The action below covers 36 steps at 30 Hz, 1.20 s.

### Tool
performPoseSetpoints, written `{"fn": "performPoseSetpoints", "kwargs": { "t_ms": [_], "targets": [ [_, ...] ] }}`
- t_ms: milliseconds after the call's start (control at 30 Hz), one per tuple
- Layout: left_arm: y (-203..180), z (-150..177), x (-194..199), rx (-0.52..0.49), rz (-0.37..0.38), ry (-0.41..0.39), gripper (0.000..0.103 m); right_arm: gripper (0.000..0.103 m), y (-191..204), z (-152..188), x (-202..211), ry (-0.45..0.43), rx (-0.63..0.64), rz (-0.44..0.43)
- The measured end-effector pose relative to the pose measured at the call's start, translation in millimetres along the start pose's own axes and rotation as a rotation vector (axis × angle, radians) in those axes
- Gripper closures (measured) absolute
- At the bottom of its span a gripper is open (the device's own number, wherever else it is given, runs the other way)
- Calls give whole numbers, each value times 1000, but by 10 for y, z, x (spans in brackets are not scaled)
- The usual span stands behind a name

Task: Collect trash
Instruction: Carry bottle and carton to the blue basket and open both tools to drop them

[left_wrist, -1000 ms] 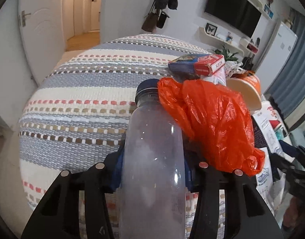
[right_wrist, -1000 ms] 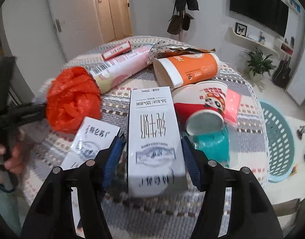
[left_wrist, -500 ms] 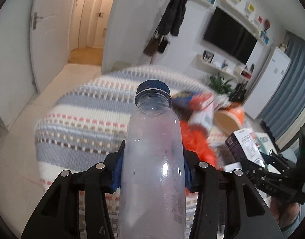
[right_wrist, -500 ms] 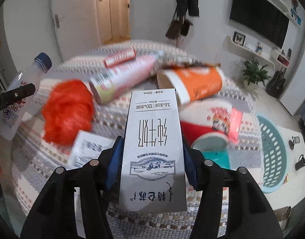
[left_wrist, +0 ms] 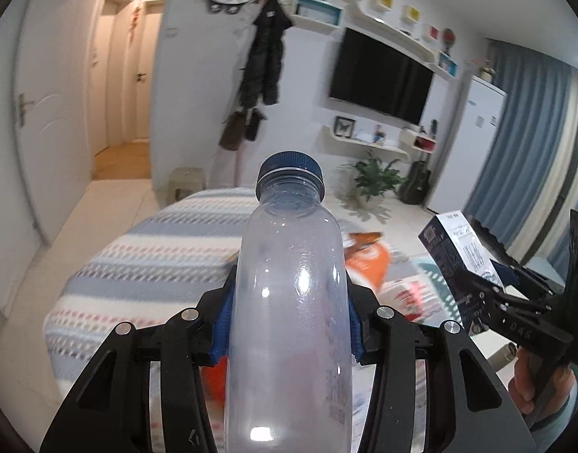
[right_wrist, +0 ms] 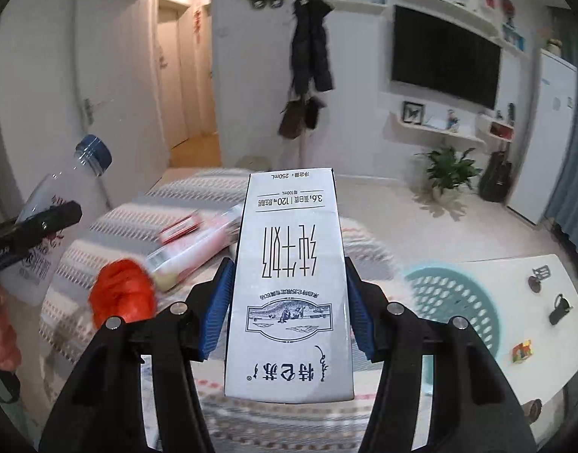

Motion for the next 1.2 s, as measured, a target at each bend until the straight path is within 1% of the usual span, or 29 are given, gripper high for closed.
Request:
{"fn": "performPoseSetpoints", "kwargs": {
  "t_ms": [267,400,433,567,600,667,833,933,967,1033,1167,1200],
  "targets": [
    [-805,-364,-332,-88,87,6,58,50,-791,-172,164,-53,-99,89],
    [-1207,-447,-512,-141,119,17,57,50,-1182,-183,204,-61,-153,130],
    [-1255,-447,-544,-150,125,21,57,50,-1263,-174,202,-61,-164,138],
    [-1688,-441,-800,-201,164,51,57,50,-1656,-90,158,-45,-211,196],
    [-1737,-434,-842,-208,170,59,57,50,-1759,-52,126,-36,-225,210],
    [-1949,-390,-1019,-227,203,91,57,50,-1965,44,45,-9,-266,225],
    [-2271,-218,-1426,-253,245,168,57,50,-2322,342,-215,61,-348,253],
    [-2420,-56,-1685,-245,291,240,57,50,-2477,500,-371,102,-381,264],
    [-2479,20,-1793,-232,320,278,57,50,-2526,535,-419,113,-391,264],
    [-2560,107,-1962,-226,346,321,57,50,-2606,630,-532,141,-414,269],
    [-2690,297,-2228,-244,354,379,57,50,-2729,820,-760,203,-459,276],
    [-2714,368,-2307,-244,355,404,57,50,-2765,881,-823,222,-474,276]
  ]
}}
Point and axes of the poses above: each gripper's, at about its wrist camera, not at the fingertips, and x roughly against the way its jaws point, y to its left, z to its underside, the point moved 6 cm from there along -x, roughly the way its jaws point, and after that the axes turned 5 degrees about -x, right-handed, at the moved point
